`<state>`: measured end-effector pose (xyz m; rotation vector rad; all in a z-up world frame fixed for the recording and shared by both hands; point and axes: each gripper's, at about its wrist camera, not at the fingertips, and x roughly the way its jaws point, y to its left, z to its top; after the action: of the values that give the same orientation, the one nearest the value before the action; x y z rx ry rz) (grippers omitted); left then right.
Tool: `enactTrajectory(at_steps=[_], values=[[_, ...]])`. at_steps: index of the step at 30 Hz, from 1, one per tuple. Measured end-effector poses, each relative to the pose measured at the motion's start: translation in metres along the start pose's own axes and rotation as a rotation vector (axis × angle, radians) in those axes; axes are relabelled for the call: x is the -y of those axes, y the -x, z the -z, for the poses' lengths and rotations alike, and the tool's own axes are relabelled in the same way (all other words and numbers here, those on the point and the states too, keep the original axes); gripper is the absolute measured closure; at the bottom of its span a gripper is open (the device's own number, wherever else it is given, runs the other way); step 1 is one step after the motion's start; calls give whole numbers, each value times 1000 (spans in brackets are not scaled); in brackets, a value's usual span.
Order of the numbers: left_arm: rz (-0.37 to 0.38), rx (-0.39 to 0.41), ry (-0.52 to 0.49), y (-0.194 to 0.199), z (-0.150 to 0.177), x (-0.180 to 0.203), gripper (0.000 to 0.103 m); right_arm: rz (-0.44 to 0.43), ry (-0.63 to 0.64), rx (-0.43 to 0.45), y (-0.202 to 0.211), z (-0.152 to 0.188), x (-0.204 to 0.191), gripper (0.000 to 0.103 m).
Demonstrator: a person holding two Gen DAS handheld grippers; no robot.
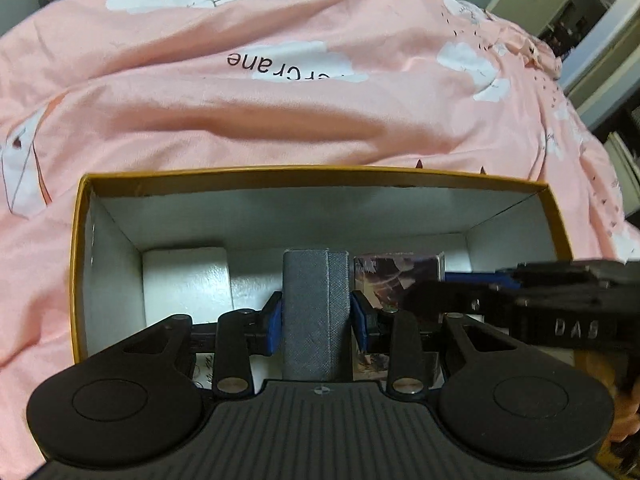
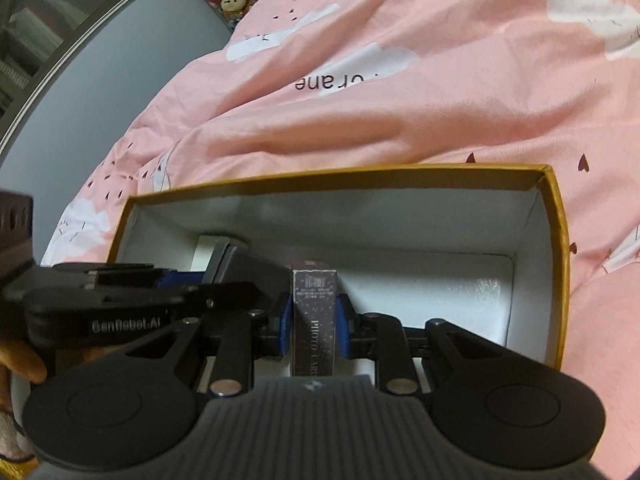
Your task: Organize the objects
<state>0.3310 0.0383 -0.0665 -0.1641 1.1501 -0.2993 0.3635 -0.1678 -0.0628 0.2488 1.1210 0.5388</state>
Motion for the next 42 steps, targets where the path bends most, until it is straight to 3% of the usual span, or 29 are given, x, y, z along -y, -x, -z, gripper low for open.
enactTrajectory(at_steps=[4, 8, 14, 19, 26, 28, 33, 42], values=[[-92, 15, -66, 1, 0, 10, 46, -2, -41, -1, -5, -4, 5, 79], [-139, 22, -114, 7, 1, 13, 37, 23, -54, -3, -9, -5, 8, 77], [-167, 1, -208, 19, 7, 19, 37, 103, 64, -17, -15, -6, -2, 74], [-190, -40, -378, 26, 25, 31, 36, 204, 214, -43, -19, -2, -10, 69], [-293, -64, -559, 6, 54, 49, 38, 222, 387, -77, -19, 11, -20, 52], [-303, -56, -573, 2, 56, 51, 50, 222, 447, -95, -15, 17, -24, 52], [-272, -44, -527, -5, 50, 49, 59, 233, 594, -139, -9, 36, -31, 44], [-308, -21, -443, -8, 44, 37, 59, 290, 757, -217, -25, 58, -40, 44]])
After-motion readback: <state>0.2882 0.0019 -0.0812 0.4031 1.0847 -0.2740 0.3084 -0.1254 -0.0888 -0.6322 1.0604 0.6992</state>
